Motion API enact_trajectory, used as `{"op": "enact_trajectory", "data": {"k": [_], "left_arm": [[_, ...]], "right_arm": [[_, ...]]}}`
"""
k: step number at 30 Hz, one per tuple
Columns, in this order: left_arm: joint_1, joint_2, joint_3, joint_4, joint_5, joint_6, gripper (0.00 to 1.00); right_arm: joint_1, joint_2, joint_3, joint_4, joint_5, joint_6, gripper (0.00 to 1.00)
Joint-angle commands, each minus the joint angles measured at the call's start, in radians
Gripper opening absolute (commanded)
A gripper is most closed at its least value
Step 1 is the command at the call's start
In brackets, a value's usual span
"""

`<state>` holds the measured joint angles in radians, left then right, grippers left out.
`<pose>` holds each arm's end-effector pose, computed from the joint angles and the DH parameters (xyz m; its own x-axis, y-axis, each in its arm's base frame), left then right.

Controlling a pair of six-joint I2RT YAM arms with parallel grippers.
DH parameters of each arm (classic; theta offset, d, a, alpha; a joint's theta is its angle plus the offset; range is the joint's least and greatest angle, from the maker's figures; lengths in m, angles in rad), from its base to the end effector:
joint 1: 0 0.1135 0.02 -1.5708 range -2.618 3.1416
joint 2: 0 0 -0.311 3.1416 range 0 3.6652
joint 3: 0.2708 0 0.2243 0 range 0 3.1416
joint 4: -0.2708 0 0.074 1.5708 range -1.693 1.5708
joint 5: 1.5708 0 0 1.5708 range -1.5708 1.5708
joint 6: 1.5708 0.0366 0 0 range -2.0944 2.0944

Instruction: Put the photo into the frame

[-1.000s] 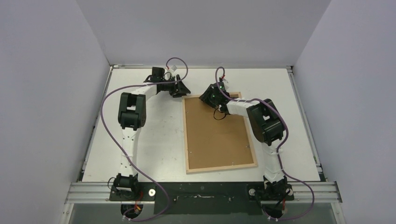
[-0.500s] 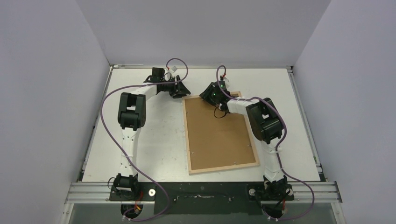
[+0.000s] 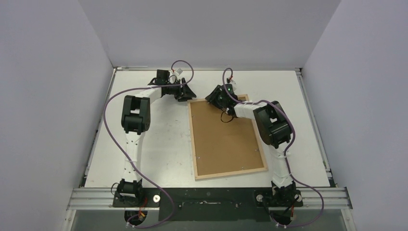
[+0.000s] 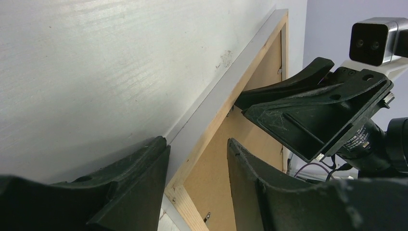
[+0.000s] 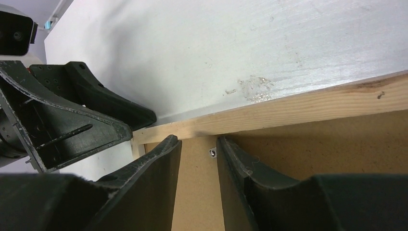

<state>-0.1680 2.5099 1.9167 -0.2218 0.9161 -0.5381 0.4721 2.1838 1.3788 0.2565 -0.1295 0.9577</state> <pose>0.5372 -0.1206 0.1560 -0.9432 -0.1566 -0.2931 0.1803 0.4997 -0.8472 0.4308 0.2253 0.1962 -0.7163 0.5449 -0.4359 0.0639 0.6733 0.7366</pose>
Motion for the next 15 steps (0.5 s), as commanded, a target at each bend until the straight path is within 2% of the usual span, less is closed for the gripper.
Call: {"op": "enact_trajectory", "data": {"k": [1, 8, 15], "left_arm": [[0.001, 0.004, 0.009, -0.061, -0.004, -0.002, 0.46], [0.011, 0.001, 0.002, -0.051, -0.023, -0.016, 0.46], [0.013, 0.007, 0.002, -0.044, -0.025, -0.023, 0.45]], "right_arm": [[0.002, -0.077, -0.06, -0.041, 0.045, -0.043, 0.36], [0.001, -0.12, -0.087, -0.038, 0.073, -0.044, 0.35], [0.011, -0.087, -0.085, 0.001, -0.011, 0.016, 0.36]]}}
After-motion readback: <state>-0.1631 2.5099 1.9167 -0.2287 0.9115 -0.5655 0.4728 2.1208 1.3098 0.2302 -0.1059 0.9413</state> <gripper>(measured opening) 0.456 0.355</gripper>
